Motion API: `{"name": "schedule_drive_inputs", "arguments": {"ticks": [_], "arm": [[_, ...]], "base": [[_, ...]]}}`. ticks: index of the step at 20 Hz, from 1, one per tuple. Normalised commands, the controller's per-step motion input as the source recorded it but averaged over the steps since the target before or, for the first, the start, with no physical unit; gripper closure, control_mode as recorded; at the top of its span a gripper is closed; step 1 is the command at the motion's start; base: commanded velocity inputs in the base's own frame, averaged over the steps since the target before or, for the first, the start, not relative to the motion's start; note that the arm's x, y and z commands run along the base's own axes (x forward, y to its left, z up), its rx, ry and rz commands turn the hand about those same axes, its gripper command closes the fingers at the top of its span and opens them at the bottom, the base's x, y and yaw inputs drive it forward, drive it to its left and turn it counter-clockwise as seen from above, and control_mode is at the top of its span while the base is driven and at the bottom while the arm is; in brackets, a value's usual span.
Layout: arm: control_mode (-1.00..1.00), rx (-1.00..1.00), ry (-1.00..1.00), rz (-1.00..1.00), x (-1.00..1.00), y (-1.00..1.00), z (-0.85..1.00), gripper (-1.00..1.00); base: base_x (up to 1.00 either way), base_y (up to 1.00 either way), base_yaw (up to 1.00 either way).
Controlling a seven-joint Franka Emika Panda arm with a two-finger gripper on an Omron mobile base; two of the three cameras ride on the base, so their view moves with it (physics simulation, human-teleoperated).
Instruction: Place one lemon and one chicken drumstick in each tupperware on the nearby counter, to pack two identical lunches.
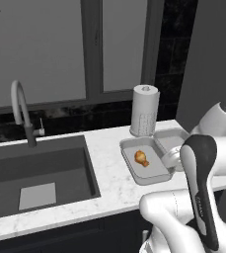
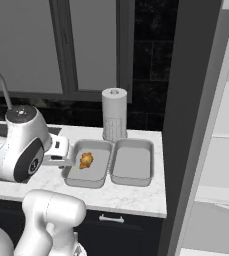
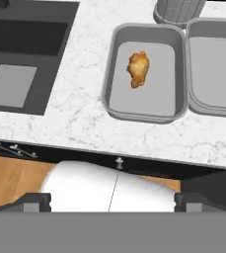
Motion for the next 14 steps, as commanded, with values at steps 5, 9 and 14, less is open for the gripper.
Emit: {"name": "schedule_drive_inputs", "arguments": {"ticks": [5, 9, 14], "arm": [[-1.0, -0.01, -0.15, -0.02, -0.18, 0.02, -0.11, -1.0], [1.0, -0.01, -0.09, 0.0, -0.18, 0.01, -0.1, -1.0], [1.0, 0.0, 0.0, 0.0, 0.0, 0.0, 0.0, -1.0]], "base": [[0.0, 0.0, 0.0], [-0.74, 0.04, -0.01], [-1.0, -0.09, -0.1]]}}
